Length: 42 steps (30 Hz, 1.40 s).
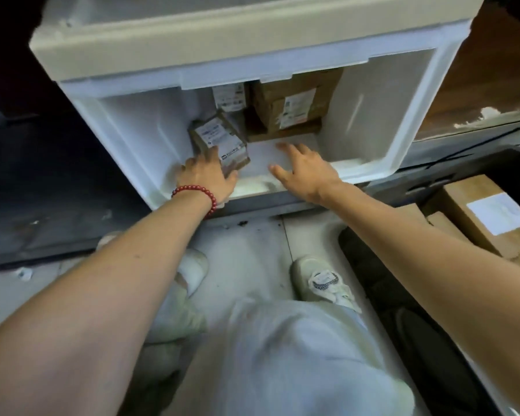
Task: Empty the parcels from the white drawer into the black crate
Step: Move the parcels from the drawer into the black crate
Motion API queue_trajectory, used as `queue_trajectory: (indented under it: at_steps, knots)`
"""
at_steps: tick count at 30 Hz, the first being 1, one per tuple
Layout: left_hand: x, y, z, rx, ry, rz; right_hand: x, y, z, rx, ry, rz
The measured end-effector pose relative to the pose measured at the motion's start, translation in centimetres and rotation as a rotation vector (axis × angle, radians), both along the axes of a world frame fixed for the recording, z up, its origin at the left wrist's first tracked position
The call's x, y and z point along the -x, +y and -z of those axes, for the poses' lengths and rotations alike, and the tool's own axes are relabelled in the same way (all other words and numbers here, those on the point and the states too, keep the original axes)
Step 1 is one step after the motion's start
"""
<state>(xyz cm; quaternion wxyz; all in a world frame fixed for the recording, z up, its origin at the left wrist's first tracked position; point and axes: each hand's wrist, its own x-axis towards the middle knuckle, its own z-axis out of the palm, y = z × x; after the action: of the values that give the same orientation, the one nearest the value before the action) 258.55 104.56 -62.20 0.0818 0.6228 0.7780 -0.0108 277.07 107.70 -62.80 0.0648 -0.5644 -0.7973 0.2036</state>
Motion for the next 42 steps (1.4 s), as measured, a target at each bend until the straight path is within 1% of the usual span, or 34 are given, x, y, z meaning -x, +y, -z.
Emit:
queue_trajectory:
  at_steps: [5, 7, 9, 11, 14, 16, 18, 20, 23, 26, 28, 30, 33, 36, 38, 40, 42]
  knots:
    - [1.1, 3.8, 3.7, 0.051, 0.059, -0.013, 2.3, 5.6, 3.1, 0.077, -0.107, -0.096]
    - [1.7, 5.6, 4.5, 0.044, 0.033, -0.066, 3.8, 7.6, 4.3, 0.068, -0.092, -0.106]
    - [2.8, 7.4, 5.4, 0.04, -0.001, -0.085, 5.3, 9.2, 5.0, 0.075, -0.03, -0.102]
    - [4.0, 8.6, 6.3, 0.028, -0.071, -0.097, 6.7, 10.7, 6.0, 0.122, 0.002, -0.094]
    - [5.0, 9.2, 7.7, 0.029, -0.189, -0.119, 8.6, 11.9, 6.7, 0.249, 0.042, -0.09]
    - [4.7, 9.2, 8.0, -0.022, -0.323, -0.147, 9.3, 12.2, 7.1, 0.313, 0.146, -0.007]
    - [4.1, 9.2, 7.4, -0.079, -0.472, -0.228, 9.7, 12.1, 7.4, 0.35, 0.241, 0.068]
    - [3.9, 9.2, 6.7, -0.103, -0.533, -0.233, 9.9, 11.7, 7.5, 0.372, 0.329, 0.09]
    - [3.7, 9.2, 4.4, -0.141, -0.611, -0.25, 9.5, 10.4, 6.4, 0.376, 0.473, 0.072]
    - [3.1, 8.6, 1.7, -0.182, -0.675, -0.285, 8.9, 8.5, 4.6, 0.363, 0.604, 0.118]
    - [2.6, 7.7, 0.2, -0.23, -0.726, -0.325, 8.3, 6.8, 3.1, 0.41, 0.687, 0.163]
    - [1.7, 6.3, -1.4, -0.276, -0.821, -0.346, 7.3, 4.9, 1.6, 0.473, 0.77, 0.184]
    - [-0.4, 3.5, -3.3, -0.289, -0.905, -0.348, 5.4, 1.3, -0.7, 0.463, 0.843, 0.202]
    - [-2.2, 0.2, -4.3, -0.38, -0.972, -0.394, 3.4, -2.1, -2.3, 0.425, 0.931, 0.257]
    - [-2.8, -1.9, -4.7, -0.435, -1.07, -0.459, 2.3, -4.7, -3.0, 0.406, 1.019, 0.296]
    - [-3.2, -3.8, -5.1, -0.392, -1.184, -0.511, 1.1, -7.4, -3.5, 0.434, 1.089, 0.332]
    - [-3.9, -5.7, -5.9, -0.308, -1.248, -0.511, 0.0, -10.0, -4.0, 0.475, 1.16, 0.39]
